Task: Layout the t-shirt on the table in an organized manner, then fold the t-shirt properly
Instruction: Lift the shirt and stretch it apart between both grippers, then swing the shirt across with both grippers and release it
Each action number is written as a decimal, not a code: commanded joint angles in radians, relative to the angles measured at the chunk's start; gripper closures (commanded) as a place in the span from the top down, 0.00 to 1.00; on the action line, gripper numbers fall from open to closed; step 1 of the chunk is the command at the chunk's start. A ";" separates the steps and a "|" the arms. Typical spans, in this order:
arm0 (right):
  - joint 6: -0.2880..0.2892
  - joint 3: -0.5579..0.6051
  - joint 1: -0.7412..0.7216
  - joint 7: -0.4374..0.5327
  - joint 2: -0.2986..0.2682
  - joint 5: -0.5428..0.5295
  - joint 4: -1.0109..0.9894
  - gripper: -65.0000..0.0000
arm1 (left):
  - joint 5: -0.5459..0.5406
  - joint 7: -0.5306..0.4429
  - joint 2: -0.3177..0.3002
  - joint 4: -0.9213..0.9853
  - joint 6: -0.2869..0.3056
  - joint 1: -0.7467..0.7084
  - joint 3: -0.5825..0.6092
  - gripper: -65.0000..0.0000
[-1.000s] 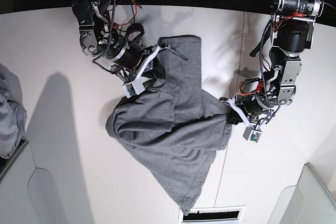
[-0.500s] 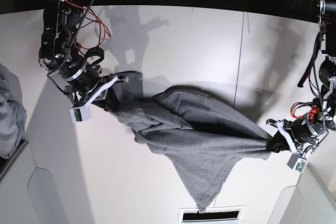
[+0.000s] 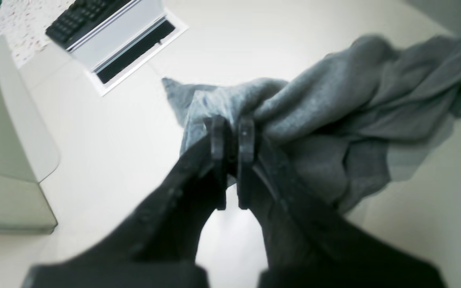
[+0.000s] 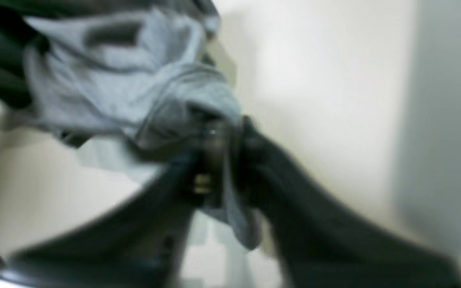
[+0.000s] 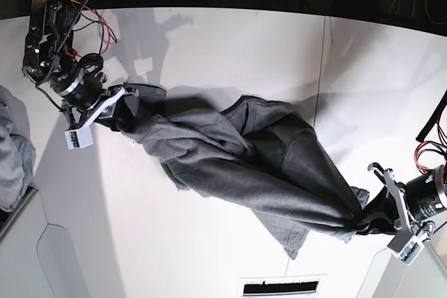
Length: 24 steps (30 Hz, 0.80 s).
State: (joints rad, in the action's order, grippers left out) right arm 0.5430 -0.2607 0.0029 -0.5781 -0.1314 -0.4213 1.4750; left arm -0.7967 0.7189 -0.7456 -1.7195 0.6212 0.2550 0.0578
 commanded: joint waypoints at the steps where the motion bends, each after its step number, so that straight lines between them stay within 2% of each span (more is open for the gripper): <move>1: 0.008 -0.003 -0.029 0.036 -0.006 -0.045 0.023 0.43 | -0.013 -0.018 -0.012 -0.012 0.002 0.015 -0.011 0.00; 2: 0.018 -0.003 -0.035 0.051 -0.006 -0.069 0.027 0.55 | -0.013 -0.019 -0.005 -0.012 0.002 0.006 -0.011 0.00; 3: 0.031 -0.003 -0.044 0.058 -0.004 -0.095 0.034 0.62 | -0.011 -0.018 0.001 -0.012 0.002 -0.007 -0.011 0.00; 4: 0.040 -0.002 -0.056 0.057 0.000 -0.119 0.042 0.65 | -0.011 -0.019 0.004 -0.012 0.002 -0.024 -0.011 0.00; 6: 0.041 0.021 -0.088 0.051 0.010 -0.138 0.049 0.65 | -0.016 -0.019 0.008 -0.012 0.013 -0.062 -0.011 0.00; 9: 0.040 0.110 -0.149 0.052 0.043 -0.083 0.047 0.65 | -0.035 -0.019 0.027 -0.012 0.050 -0.114 -0.011 0.00; 13: 0.036 0.317 -0.240 0.074 0.107 0.045 0.013 0.65 | -0.052 -0.019 0.089 -0.012 0.050 -0.142 -0.011 0.00; 18: 0.013 0.550 -0.343 0.162 0.181 0.198 -0.131 0.65 | -0.053 -0.018 0.162 -0.012 0.057 -0.142 -0.003 0.00; 23: 0.003 0.634 -0.394 0.254 0.202 0.246 -0.241 0.64 | -0.053 -0.021 0.184 -0.012 0.057 -0.141 0.064 0.00; 24: 0.003 0.637 -0.396 0.265 0.209 0.249 -0.253 0.61 | -0.052 -0.026 0.183 -0.012 0.057 -0.141 0.080 0.00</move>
State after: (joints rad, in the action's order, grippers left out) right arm 0.5499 0.3752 -0.3672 -0.3458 0.0624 -0.1562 1.2060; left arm -0.8284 0.7235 -0.5507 -1.7184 0.6704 0.0944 0.1474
